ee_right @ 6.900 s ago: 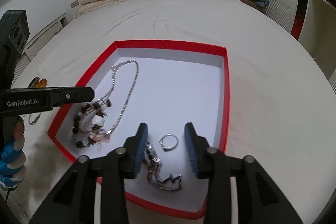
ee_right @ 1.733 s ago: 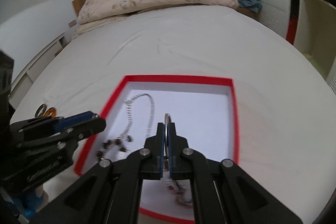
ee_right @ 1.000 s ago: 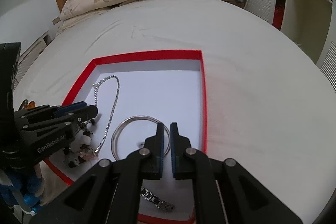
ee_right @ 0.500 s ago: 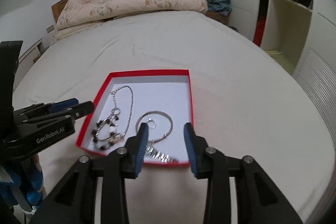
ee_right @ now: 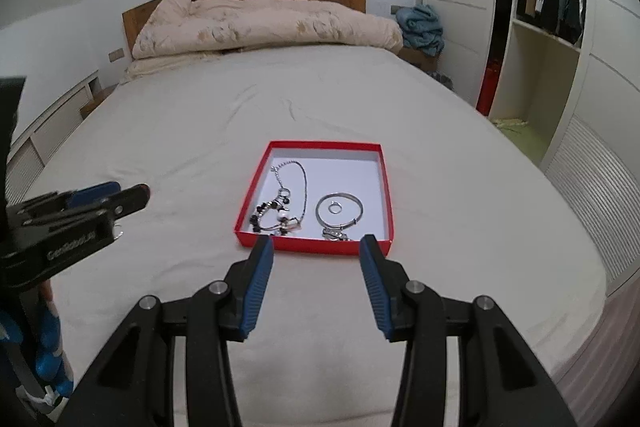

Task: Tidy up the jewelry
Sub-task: 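Open both grippers to drop ring and bangle into the box, then move both grippers toward the two twisted silver hoop earrings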

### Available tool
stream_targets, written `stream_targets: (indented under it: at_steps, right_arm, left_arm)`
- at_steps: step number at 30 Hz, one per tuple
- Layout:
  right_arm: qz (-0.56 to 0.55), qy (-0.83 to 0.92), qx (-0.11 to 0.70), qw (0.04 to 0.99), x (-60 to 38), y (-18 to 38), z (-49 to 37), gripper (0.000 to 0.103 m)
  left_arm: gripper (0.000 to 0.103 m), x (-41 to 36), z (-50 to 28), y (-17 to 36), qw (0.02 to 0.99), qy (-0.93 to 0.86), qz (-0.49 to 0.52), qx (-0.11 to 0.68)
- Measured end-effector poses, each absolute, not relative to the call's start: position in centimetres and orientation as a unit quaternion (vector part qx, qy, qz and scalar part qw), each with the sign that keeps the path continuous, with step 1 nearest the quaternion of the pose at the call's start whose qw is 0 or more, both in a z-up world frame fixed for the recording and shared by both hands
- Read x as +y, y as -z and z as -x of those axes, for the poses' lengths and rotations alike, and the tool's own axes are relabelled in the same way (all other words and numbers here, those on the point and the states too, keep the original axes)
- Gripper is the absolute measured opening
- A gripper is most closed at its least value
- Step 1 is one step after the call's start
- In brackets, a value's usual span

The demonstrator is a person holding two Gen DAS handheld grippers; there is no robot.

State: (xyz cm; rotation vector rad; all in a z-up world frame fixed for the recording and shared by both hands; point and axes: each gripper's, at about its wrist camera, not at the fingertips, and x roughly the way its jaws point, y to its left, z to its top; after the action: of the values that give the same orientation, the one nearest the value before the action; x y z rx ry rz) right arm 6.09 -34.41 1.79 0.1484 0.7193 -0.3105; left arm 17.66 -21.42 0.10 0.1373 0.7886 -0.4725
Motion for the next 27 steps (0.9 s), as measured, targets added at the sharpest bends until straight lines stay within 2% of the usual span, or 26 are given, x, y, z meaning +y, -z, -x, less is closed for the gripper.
stream_targets:
  at_steps: [10,14,27]
  right_arm:
    - [-0.020,0.137,0.318,0.938,-28.8,-6.2,-1.6,0.043]
    - [-0.007,0.130,0.307,0.943,-27.0,-7.4,-0.4,0.043]
    - [0.033,0.111,0.293,0.949,-22.1,-9.6,1.1,0.043]
  left_arm:
    - [0.055,-14.4,-11.9,-2.5,0.913,0.188,-0.048,0.359]
    - [0.062,-11.5,-10.2,-3.2,0.921,0.171,-0.041,0.347]
    - [0.065,-3.4,-6.8,-3.9,0.935,0.120,-0.009,0.333]
